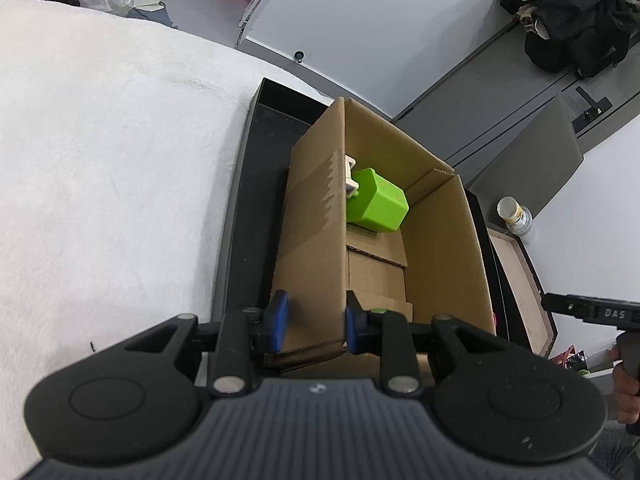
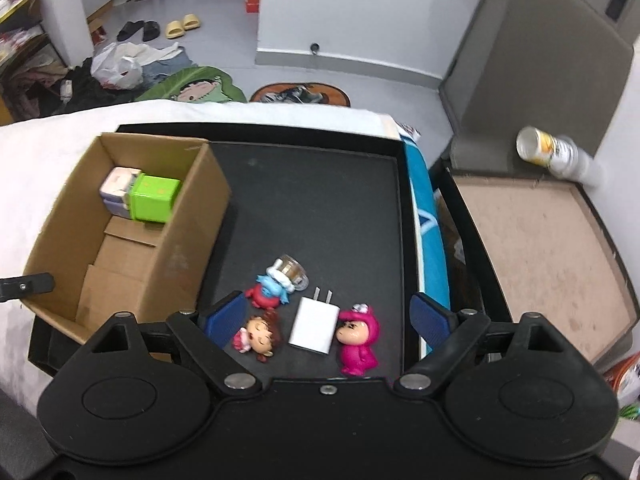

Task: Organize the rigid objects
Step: 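Move the right gripper back over the pink hooded figurine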

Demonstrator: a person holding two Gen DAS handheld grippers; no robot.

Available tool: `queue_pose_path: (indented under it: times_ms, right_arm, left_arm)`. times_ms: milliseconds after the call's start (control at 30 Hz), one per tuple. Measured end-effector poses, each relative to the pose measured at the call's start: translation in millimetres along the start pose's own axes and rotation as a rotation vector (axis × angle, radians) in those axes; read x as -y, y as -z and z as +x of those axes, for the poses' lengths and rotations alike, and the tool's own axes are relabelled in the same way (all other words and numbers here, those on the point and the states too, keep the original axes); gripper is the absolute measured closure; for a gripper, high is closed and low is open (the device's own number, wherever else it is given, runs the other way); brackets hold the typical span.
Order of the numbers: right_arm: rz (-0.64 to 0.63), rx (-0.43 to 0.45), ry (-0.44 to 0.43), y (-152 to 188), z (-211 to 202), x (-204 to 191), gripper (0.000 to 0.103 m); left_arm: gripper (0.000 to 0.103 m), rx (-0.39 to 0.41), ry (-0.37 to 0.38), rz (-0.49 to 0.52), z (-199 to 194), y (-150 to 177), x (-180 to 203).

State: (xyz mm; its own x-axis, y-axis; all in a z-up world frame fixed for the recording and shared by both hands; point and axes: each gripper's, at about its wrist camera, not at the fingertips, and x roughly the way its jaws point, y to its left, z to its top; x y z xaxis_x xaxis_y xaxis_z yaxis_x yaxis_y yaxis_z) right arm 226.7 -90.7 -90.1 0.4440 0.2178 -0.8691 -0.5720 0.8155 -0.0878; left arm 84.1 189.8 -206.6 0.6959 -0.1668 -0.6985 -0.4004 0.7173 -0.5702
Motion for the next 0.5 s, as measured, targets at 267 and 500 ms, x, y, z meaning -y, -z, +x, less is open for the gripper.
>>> queue_pose_path:
  times_ms: [267,500]
  right_arm:
    - [0.079,-0.078,0.009,6,34,23,0.035]
    - [0.121,-0.142,-0.011,9,62,30,0.056]
  left_arm:
    - [0.077,-0.001,0.002,-0.005,0,0,-1]
    - [0.077,-0.001,0.001,-0.003,0,1,-2]
